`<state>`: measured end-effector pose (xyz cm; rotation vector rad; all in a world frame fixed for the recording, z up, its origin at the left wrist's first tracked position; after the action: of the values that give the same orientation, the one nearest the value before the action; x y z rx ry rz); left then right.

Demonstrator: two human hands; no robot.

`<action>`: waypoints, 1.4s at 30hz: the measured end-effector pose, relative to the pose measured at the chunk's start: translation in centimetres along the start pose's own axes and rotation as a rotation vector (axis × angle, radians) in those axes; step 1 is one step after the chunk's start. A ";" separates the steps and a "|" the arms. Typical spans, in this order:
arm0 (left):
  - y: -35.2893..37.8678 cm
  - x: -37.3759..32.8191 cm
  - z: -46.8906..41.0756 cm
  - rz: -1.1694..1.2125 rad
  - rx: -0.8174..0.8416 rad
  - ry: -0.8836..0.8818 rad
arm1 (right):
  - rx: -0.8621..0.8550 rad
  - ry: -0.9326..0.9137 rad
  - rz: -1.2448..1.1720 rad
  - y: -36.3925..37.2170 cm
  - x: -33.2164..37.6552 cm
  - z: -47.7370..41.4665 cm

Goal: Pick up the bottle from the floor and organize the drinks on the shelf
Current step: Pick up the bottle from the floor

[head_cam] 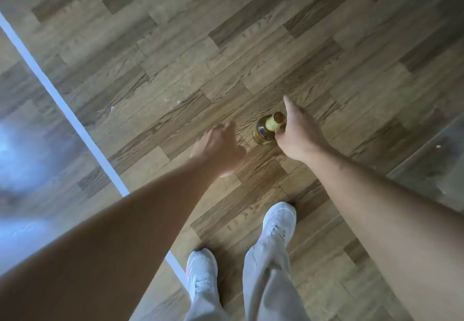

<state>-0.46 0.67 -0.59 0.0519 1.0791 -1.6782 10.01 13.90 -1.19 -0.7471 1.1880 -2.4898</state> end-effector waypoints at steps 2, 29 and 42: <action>0.8 0.6 -0.8 0.008 0.016 -0.059 | 0.028 -0.043 0.029 1.1 -0.2 -1.6; -17.5 -13.8 8.7 1.210 -0.053 -0.562 | -0.265 -0.444 -0.447 -36.6 10.0 15.1; -27.2 -28.6 13.7 1.457 -0.006 -0.441 | -0.551 -0.564 -0.342 -57.6 15.9 19.3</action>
<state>-3.74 12.93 39.21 0.3517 0.4235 -0.3192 5.91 30.13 59.33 -1.7808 1.6132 -1.9334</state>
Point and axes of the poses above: each hand's wrist, its own z-axis away from the middle knuckle, its own y-axis out of the palm, x = y × z, the point moved 1 cm from there along -z, towards the middle knuckle, and after that the axes turned 8 degrees about z, right-handed, at the moved point
